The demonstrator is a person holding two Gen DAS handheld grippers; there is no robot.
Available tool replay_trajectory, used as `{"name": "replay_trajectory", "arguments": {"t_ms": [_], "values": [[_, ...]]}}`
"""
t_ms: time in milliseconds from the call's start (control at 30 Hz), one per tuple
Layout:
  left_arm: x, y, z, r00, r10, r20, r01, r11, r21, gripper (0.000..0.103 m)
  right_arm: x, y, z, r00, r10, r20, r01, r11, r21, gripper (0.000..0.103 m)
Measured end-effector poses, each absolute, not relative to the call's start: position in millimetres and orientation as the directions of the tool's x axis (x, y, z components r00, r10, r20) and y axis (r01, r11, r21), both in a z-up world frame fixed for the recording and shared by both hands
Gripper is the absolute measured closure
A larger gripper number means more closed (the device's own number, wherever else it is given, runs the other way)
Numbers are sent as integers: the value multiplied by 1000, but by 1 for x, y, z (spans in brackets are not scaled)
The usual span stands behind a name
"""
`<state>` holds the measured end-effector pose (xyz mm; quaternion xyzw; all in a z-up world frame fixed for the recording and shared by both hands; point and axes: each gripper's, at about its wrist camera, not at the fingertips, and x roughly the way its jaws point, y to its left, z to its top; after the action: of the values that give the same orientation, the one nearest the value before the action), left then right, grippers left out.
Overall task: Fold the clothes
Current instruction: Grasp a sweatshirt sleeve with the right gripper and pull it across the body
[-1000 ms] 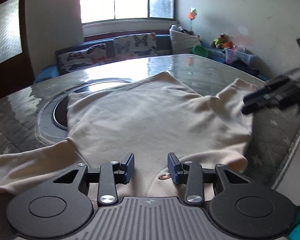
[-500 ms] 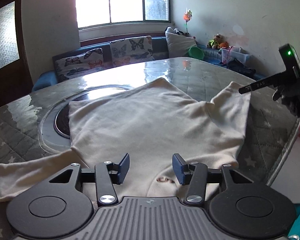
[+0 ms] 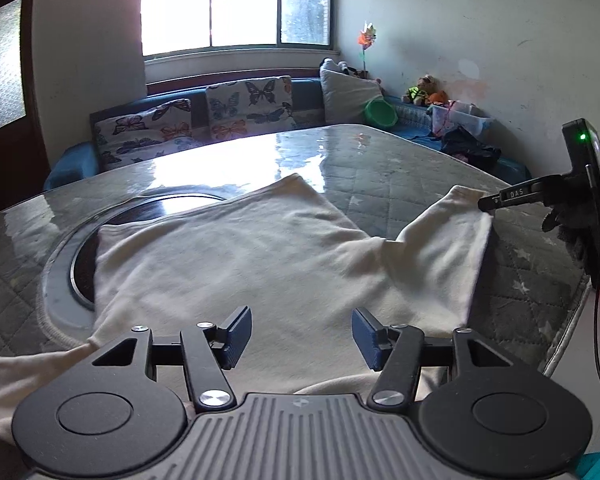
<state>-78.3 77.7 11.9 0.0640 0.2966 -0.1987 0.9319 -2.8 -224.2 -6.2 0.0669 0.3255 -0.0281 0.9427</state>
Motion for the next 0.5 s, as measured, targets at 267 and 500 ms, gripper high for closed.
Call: {"name": "replay_trajectory", "arguments": {"t_ms": [267, 500], "values": [[-71, 53, 4, 709, -371, -600, 471, 882, 10, 42, -20, -243, 0, 792, -47, -609, 155, 980, 125, 92], [-66, 39, 0, 687, -388, -615, 501, 865, 13, 41, -28, -250, -1, 805, 21, -594, 135, 967, 217, 70]]}}
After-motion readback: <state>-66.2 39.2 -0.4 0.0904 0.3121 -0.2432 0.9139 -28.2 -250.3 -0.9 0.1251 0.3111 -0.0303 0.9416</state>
